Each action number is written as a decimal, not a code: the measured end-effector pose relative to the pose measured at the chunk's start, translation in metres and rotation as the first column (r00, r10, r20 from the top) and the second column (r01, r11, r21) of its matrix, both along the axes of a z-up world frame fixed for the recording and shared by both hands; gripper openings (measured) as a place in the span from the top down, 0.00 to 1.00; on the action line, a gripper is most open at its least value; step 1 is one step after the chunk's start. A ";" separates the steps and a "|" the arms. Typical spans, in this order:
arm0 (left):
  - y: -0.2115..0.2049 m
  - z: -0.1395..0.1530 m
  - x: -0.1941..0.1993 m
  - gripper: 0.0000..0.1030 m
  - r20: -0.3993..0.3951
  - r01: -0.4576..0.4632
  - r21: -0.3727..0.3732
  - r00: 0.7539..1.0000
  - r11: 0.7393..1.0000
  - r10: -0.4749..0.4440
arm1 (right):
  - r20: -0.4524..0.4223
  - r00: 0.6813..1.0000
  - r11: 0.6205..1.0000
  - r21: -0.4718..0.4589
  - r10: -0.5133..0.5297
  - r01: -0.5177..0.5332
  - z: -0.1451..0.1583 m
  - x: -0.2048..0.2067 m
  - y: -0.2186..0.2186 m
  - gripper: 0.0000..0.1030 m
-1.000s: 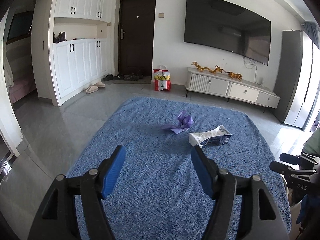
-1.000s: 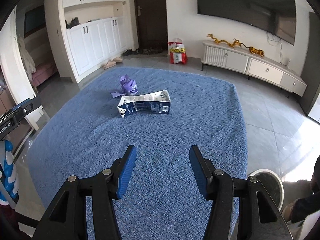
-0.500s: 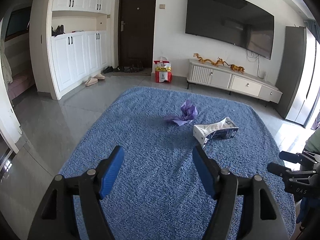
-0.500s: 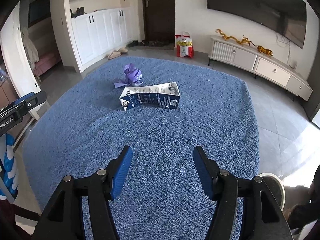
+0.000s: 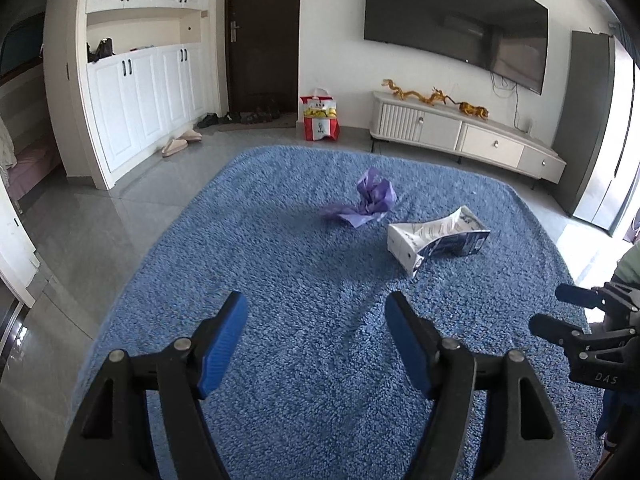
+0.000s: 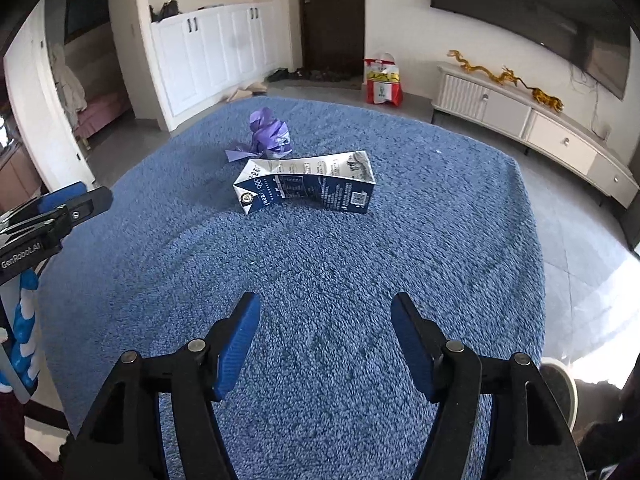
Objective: Collect trash
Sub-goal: 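Move both open tools toward the purple bag and milk carton, then grasp the purple bag with the left tool while the right tool grasps the white milk carton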
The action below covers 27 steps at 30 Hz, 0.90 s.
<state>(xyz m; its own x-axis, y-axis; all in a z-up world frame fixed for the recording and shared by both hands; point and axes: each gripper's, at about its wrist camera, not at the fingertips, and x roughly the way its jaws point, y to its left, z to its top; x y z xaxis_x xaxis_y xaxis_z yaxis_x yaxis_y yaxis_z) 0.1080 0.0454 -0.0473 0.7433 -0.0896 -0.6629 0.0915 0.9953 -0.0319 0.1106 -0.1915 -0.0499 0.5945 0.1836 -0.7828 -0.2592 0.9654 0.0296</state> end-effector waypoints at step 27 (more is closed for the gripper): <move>-0.060 -0.047 0.213 0.29 -0.204 0.399 -0.106 0.888 0.911 -0.413 | -0.032 0.832 0.804 -0.238 0.554 -0.545 -0.007 0.130 0.059 0.25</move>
<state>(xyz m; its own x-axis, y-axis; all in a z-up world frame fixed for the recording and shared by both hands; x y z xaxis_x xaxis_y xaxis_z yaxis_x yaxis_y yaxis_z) 0.3209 -0.0145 -0.0945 0.4722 -0.3969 -0.7871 0.4713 0.8682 -0.1551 0.2404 -0.1329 -0.0574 0.4777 0.3084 -0.8226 -0.7449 0.6387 -0.1931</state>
